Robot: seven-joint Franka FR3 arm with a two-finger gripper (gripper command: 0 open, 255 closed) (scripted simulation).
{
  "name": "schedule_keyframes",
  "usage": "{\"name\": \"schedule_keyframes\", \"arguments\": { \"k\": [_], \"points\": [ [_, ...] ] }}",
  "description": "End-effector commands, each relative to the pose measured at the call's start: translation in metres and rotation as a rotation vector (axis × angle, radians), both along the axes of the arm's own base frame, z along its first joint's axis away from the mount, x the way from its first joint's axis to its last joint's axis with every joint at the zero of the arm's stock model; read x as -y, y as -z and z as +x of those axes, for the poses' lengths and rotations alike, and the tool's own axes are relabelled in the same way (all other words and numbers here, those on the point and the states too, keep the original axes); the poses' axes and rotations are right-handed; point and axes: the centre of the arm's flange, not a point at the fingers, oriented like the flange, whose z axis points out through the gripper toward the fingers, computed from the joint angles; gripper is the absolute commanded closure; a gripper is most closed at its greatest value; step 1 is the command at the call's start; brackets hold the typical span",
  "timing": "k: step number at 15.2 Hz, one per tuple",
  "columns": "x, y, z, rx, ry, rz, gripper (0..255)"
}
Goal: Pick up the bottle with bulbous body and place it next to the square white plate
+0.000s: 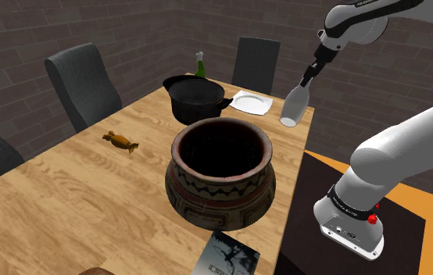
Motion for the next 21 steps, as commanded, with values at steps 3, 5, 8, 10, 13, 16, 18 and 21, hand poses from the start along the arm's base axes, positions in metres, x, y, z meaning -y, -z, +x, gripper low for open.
{"name": "schedule_keyframes", "arguments": {
  "k": [3, 5, 8, 10, 13, 16, 18, 21],
  "points": [
    [0.001, 0.022, 0.0, 0.001, 0.0, -0.001, 255],
    [0.001, 0.032, 0.0, 0.001, 0.0, -0.001, 255],
    [0.001, 0.035, 0.0, 0.001, 0.0, -0.001, 255],
    [0.001, 0.035, 0.0, 0.001, 0.0, -0.001, 255],
    [0.001, 0.035, 0.0, 0.001, 0.0, -0.001, 255],
    [0.001, 0.035, 0.0, 0.001, 0.0, -0.001, 0],
    [0.001, 0.035, 0.0, 0.001, 0.0, -0.001, 0],
    [0.001, 0.009, -0.006, 0.001, 0.0, -0.001, 0]
  ]
}}
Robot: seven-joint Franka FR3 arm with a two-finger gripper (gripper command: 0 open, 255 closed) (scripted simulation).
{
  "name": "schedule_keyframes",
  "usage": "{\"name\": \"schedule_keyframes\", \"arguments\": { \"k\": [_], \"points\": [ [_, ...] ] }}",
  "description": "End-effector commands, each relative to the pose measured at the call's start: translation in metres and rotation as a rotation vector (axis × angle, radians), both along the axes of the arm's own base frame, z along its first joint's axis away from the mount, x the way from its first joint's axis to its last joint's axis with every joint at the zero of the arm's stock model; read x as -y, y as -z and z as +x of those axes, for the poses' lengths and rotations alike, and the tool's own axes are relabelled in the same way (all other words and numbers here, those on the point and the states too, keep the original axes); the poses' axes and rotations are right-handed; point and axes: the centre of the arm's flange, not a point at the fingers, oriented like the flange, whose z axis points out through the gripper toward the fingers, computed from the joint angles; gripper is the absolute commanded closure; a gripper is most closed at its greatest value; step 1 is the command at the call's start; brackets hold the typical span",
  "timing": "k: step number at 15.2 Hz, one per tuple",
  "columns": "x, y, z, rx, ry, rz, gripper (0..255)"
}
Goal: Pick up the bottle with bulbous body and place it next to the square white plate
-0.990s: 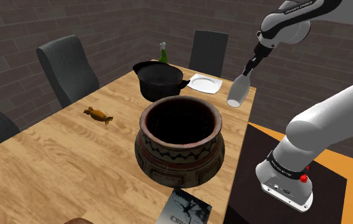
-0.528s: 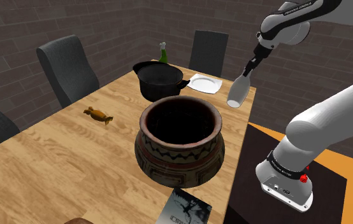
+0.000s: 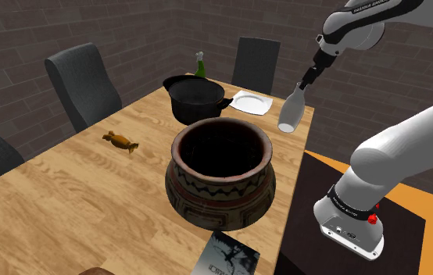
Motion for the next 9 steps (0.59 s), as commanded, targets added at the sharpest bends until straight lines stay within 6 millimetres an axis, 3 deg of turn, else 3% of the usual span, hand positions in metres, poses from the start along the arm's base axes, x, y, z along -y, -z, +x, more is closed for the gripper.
{"name": "schedule_keyframes", "arguments": {
  "k": [1, 2, 9],
  "points": [
    [0.001, -0.022, -0.007, -0.001, 0.0, 0.001, 0],
    [0.001, -0.032, -0.009, -0.001, 0.0, 0.001, 0],
    [0.001, -0.032, -0.009, -0.001, 0.0, 0.001, 0]
  ]
}}
